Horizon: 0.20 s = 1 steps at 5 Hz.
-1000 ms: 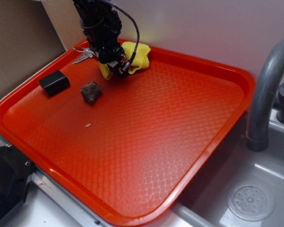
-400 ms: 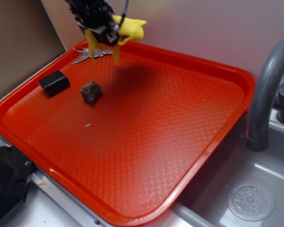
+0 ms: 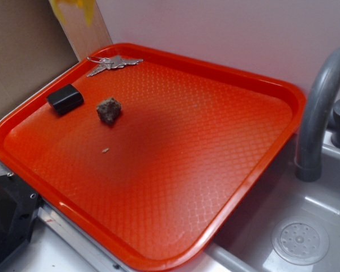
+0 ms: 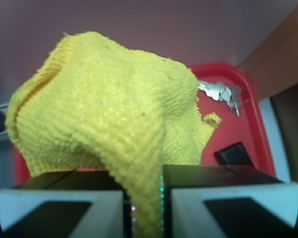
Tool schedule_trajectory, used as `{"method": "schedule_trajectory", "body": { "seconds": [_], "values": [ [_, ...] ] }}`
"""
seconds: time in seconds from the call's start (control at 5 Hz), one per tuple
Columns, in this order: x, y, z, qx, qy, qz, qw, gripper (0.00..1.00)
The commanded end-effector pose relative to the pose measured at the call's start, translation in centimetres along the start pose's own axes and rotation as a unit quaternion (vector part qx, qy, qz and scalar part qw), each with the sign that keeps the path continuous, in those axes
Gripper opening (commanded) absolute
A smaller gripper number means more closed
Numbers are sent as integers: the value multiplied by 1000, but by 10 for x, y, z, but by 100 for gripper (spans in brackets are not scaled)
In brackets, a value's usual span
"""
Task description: Grab the yellow cloth.
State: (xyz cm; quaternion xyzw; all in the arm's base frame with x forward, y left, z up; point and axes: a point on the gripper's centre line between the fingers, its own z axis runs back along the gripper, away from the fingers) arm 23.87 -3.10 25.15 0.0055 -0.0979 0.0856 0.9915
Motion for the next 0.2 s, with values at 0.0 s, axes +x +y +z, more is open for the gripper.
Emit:
{"method": "schedule_trajectory", "body": {
  "seconds": [0.0],
  "values": [
    [34,-26,24,-28,10,-6,1000,0]
  ]
}}
